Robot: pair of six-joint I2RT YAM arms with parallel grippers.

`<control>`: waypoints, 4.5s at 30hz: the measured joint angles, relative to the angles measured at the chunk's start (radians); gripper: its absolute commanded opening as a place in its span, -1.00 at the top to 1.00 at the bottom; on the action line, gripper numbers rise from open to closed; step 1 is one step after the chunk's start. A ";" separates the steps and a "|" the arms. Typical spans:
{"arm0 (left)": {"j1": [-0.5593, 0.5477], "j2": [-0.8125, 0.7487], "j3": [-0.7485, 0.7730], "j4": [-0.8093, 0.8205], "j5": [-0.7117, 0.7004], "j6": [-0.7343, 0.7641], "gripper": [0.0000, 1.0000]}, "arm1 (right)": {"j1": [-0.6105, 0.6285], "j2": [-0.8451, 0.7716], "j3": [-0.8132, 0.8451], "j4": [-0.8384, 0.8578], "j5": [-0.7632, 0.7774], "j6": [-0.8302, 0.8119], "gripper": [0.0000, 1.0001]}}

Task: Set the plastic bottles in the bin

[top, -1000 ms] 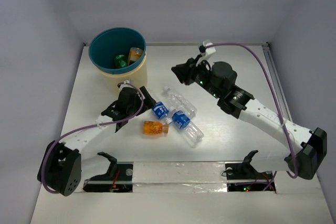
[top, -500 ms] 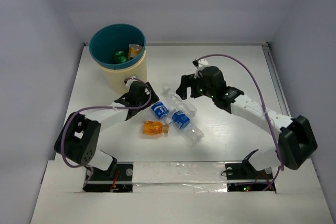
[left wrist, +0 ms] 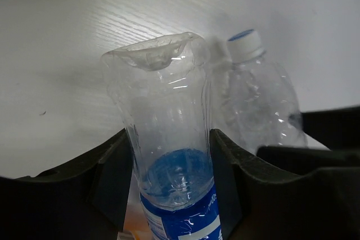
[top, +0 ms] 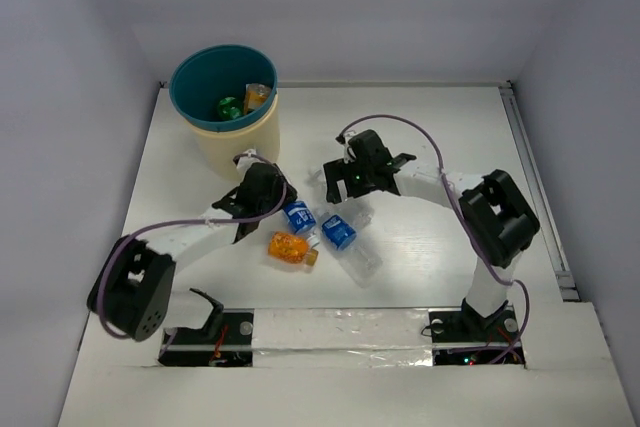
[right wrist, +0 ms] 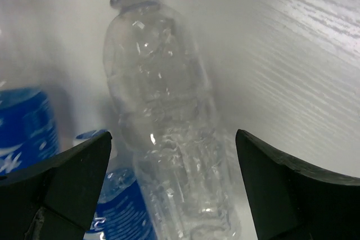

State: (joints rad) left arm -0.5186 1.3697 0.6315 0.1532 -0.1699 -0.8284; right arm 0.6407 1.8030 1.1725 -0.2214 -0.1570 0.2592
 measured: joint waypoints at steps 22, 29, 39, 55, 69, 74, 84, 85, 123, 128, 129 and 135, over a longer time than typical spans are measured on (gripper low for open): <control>-0.045 -0.277 0.720 -0.314 -0.288 0.228 0.18 | -0.005 0.170 0.218 -0.116 0.077 -0.035 -0.33; 0.140 -0.071 1.020 -0.315 -0.382 0.363 0.18 | -0.011 -0.008 0.154 -0.102 0.126 -0.019 -0.32; 0.216 0.144 1.044 -0.282 -0.576 0.561 -0.09 | -0.013 -0.346 0.144 0.024 0.068 0.031 -0.32; 0.259 -0.153 0.748 -0.298 -0.308 0.410 -0.65 | -0.003 -0.141 0.606 0.219 -0.098 0.243 -0.34; 0.259 -0.681 -0.016 -0.418 0.134 0.157 -0.84 | 0.087 0.520 1.393 0.313 0.039 0.295 -0.37; 0.238 -0.782 -0.126 -0.493 0.274 0.079 -0.98 | 0.095 0.596 1.410 0.308 0.103 0.234 -0.57; 0.111 -0.872 -0.175 -0.573 0.365 -0.068 -0.98 | 0.108 0.619 1.419 0.303 0.163 0.134 -0.92; 0.092 -0.865 -0.181 -0.574 0.365 -0.081 -0.98 | 0.111 0.614 1.413 0.303 0.164 0.124 -0.91; -0.234 -0.339 -0.240 -0.243 -0.081 -0.336 -0.76 | 0.114 -0.426 -0.379 0.076 0.166 0.115 -0.94; -0.234 -0.286 -0.238 -0.184 -0.104 -0.329 -0.56 | 0.114 -0.369 -0.367 0.039 0.162 0.115 -0.97; -0.234 -0.279 -0.238 -0.177 -0.108 -0.326 -0.50 | 0.114 -0.354 -0.360 0.036 0.157 0.115 -0.97; -0.234 -0.288 -0.238 -0.167 -0.132 -0.291 0.10 | 0.114 -0.254 -0.327 0.033 0.135 0.114 -0.95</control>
State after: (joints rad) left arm -0.7528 1.0821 0.3935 -0.0135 -0.3019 -1.1191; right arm 0.7547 1.5494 0.8459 -0.1886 -0.0223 0.3729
